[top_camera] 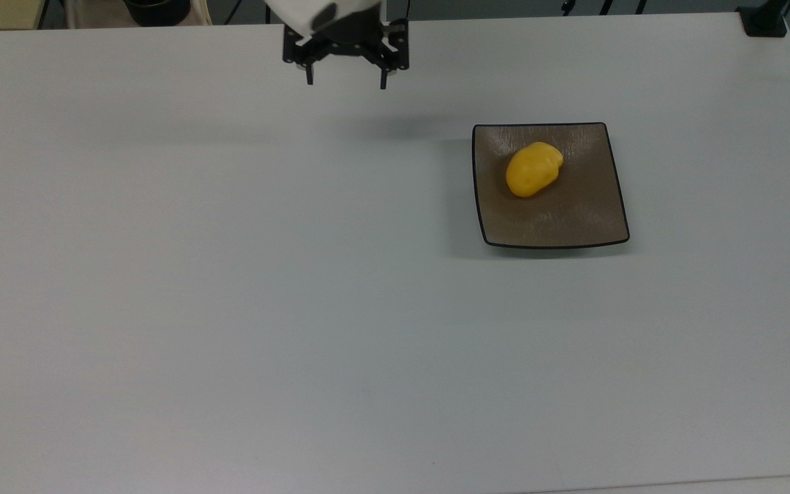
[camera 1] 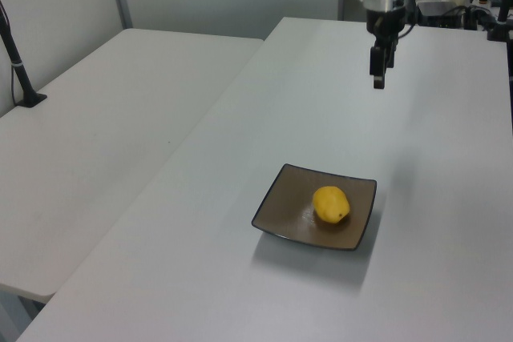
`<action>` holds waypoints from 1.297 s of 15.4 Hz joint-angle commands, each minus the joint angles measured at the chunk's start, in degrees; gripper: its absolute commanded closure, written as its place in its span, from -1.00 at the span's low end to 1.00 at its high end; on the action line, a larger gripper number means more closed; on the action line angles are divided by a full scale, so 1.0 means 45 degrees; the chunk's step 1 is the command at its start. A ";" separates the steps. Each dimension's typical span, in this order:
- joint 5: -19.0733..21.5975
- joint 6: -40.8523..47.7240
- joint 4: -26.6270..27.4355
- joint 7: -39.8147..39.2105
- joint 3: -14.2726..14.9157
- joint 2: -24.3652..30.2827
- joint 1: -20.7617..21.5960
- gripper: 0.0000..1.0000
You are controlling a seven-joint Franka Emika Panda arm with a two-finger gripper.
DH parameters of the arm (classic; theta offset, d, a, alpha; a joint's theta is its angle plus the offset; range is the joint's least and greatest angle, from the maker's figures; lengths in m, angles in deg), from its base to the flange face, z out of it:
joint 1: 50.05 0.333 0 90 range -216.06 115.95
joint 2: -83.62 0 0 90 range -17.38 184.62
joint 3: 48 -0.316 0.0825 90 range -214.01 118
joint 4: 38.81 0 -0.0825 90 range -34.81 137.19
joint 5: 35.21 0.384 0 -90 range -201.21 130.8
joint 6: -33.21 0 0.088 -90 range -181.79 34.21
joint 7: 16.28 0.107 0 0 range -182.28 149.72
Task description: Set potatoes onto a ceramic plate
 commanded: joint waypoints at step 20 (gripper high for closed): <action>0.0321 -0.0194 0.0132 -0.0566 0.0552 0.0035 0.0203 -1.00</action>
